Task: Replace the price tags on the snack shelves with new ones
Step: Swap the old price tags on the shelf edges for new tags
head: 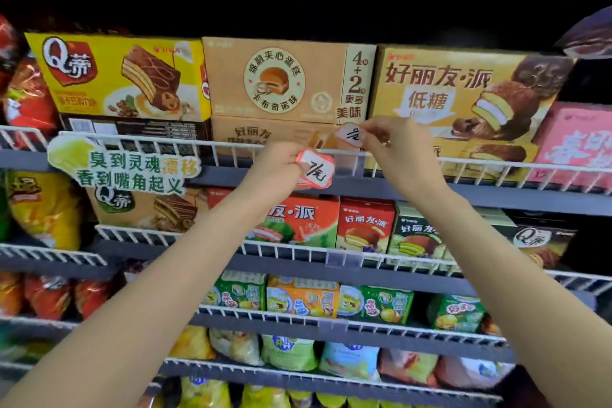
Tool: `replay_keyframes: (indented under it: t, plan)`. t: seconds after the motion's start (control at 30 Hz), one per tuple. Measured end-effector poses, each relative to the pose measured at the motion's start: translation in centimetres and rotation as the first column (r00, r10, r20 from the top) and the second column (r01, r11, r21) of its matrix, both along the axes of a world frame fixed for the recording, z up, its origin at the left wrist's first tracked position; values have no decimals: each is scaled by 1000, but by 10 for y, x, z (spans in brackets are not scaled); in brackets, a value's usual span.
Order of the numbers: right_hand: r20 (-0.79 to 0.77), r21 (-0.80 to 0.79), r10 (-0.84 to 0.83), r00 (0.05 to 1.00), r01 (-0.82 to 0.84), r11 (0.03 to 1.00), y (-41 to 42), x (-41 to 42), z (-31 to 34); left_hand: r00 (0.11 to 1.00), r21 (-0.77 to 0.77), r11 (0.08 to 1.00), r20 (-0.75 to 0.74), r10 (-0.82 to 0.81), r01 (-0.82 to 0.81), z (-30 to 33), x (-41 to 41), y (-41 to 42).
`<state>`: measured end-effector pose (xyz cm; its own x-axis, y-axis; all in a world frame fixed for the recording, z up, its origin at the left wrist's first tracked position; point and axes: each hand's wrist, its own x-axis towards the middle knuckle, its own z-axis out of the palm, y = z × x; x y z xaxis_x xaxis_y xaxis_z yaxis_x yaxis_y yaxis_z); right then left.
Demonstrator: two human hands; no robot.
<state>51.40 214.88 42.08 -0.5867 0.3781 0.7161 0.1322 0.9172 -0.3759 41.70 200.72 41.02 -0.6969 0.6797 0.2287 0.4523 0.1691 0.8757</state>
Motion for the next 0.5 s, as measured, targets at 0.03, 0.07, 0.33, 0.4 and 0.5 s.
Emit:
replay_keyframes:
  t: [0.03,0.07,0.33,0.4,0.5]
  plan:
    - [23,35,-9,1000,8,999,0,0,-2,1000,-18,1000,-6,-7,6,-2,0,2]
    - [36,65,-19,999,17,998,-1,-1,-3,1000,-32,999,-10,-21,20,-5,1,3]
    - [49,216,-25,998,14,976,-2,0,-12,996,-8,996,9,-85,85,-15,3,8]
    - [35,246,-15,999,6,969,-1,0,-15,996,-11,996,2,-86,86,-16,3,7]
    - [-35,253,4,999,5,968,1,1,-18,996,-23,996,2,-90,90,-19,1,4]
